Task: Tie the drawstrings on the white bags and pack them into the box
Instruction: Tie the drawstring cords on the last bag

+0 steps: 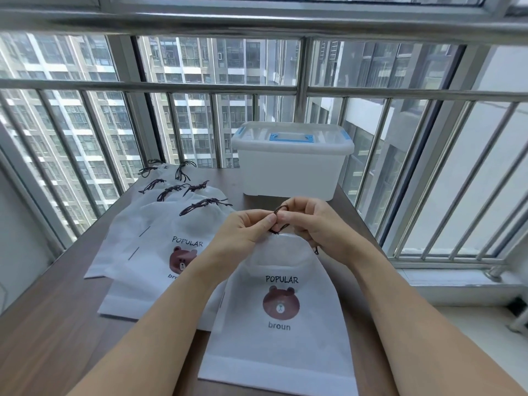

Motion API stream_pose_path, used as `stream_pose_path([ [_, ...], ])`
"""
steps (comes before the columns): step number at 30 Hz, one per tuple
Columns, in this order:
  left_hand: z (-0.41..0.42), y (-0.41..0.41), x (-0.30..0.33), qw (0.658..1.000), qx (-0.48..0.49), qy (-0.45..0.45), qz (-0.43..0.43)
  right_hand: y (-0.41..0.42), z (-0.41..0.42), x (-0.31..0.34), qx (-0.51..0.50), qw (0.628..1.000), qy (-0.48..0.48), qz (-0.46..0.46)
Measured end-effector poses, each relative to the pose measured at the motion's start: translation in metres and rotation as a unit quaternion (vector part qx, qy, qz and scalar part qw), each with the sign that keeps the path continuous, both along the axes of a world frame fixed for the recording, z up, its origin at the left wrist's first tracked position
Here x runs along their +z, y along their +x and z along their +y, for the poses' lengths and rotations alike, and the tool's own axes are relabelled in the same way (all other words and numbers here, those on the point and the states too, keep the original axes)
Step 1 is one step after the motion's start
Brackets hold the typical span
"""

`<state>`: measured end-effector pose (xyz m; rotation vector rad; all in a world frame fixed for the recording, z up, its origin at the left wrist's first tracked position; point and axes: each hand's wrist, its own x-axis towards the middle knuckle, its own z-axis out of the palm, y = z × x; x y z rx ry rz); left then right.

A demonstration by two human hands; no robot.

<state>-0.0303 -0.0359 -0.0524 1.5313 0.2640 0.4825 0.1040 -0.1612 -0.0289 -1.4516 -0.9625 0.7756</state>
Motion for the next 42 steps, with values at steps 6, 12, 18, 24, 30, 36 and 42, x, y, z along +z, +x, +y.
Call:
stream_pose_path([
  [6, -0.004, -0.001, 0.001, 1.0, -0.007, -0.001, 0.014, 0.002, 0.005, -0.004, -0.012, 0.997, 0.018, 0.076],
  [12, -0.004, -0.002, 0.003, 1.0, -0.02, -0.024, -0.002, 0.001, 0.007, -0.004, -0.01, 0.979, 0.028, 0.199],
  [18, -0.002, -0.001, 0.002, 0.998, -0.025, -0.062, -0.006, 0.0, 0.009, -0.005, -0.031, 0.961, 0.051, 0.269],
  [24, -0.003, -0.002, 0.003, 0.999, 0.02, -0.029, -0.003, -0.002, 0.01, -0.003, -0.058, 0.984, 0.006, 0.169],
  [30, 0.0, -0.001, 0.001, 0.993, 0.112, -0.036, -0.026, -0.002, -0.001, 0.004, -0.058, 0.998, 0.011, 0.009],
  [36, -0.002, 0.002, -0.001, 0.991, 0.118, 0.059, -0.035, -0.015, -0.001, 0.009, -0.04, 0.99, 0.108, -0.076],
  [42, -0.002, 0.003, -0.002, 0.993, 0.089, 0.066, -0.042, -0.015, -0.001, 0.009, -0.068, 0.986, 0.139, -0.065],
])
